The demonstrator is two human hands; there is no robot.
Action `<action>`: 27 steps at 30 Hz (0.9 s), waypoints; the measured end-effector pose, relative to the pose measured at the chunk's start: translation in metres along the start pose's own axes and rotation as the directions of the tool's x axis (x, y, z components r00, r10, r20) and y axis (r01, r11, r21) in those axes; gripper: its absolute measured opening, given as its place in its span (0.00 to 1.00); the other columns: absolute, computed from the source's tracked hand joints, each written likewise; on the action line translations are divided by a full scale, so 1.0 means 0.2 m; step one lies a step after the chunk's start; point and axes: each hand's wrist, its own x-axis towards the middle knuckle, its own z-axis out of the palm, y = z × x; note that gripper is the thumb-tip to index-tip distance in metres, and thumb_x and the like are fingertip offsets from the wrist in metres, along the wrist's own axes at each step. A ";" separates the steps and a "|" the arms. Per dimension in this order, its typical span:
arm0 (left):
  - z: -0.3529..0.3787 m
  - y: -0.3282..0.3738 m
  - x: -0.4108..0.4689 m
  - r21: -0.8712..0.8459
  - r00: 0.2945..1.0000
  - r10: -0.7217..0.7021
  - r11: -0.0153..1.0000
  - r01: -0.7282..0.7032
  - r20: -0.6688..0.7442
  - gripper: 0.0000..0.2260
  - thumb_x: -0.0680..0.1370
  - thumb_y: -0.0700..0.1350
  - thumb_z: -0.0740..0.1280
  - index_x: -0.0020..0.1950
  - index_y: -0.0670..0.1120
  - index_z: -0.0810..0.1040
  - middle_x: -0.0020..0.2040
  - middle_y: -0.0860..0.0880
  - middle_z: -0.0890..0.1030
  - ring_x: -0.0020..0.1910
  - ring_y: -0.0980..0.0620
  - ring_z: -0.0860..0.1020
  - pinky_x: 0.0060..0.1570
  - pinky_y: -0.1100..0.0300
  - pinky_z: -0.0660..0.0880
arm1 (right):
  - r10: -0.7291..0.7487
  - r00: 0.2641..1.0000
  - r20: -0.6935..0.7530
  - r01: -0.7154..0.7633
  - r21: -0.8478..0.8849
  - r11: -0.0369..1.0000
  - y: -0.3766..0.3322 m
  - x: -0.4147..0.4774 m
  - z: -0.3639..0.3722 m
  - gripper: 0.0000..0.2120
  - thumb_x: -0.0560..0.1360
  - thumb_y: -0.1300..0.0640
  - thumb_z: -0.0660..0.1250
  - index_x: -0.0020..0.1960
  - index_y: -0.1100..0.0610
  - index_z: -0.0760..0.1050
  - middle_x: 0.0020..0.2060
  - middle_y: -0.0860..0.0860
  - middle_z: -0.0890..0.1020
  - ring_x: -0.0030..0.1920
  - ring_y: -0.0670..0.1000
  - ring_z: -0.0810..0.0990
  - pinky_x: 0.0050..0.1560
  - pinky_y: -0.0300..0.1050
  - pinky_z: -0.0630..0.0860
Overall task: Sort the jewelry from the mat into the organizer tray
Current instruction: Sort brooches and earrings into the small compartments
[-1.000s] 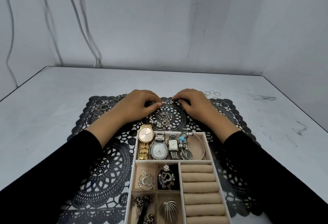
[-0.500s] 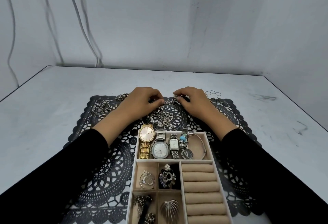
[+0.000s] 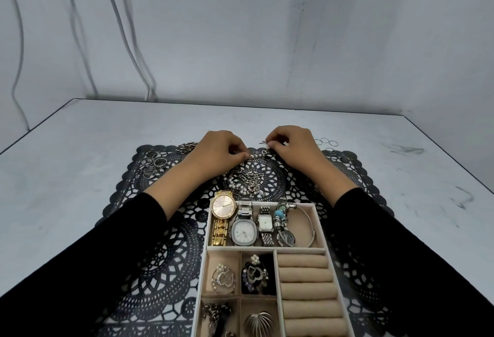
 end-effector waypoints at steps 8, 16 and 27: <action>0.01 0.02 -0.01 0.033 1.000 -0.014 0.999 0.014 -0.009 0.10 0.78 0.51 0.68 0.50 0.46 0.85 0.45 0.51 0.81 0.47 0.52 0.78 0.49 0.59 0.73 | 0.043 0.997 -0.061 -0.040 0.049 0.998 0.00 -0.01 -0.02 0.05 0.74 0.61 0.68 0.47 0.56 0.82 0.40 0.47 0.81 0.40 0.42 0.75 0.38 0.24 0.65; 0.03 0.03 0.00 0.020 0.999 -0.031 0.999 0.032 -0.027 0.08 0.74 0.51 0.73 0.48 0.49 0.86 0.46 0.52 0.81 0.48 0.54 0.77 0.49 0.60 0.72 | 0.119 0.987 -0.110 -0.089 0.242 0.966 -0.01 0.01 -0.05 0.03 0.75 0.60 0.68 0.46 0.55 0.80 0.38 0.47 0.80 0.37 0.40 0.74 0.35 0.23 0.67; 0.04 0.03 0.00 0.033 0.999 -0.031 0.999 0.032 -0.019 0.05 0.77 0.48 0.70 0.47 0.48 0.83 0.42 0.55 0.77 0.45 0.54 0.75 0.44 0.60 0.68 | 0.168 0.983 -0.076 -0.130 0.359 0.924 -0.02 0.00 -0.09 0.05 0.78 0.61 0.64 0.46 0.54 0.77 0.41 0.47 0.80 0.42 0.46 0.76 0.45 0.36 0.72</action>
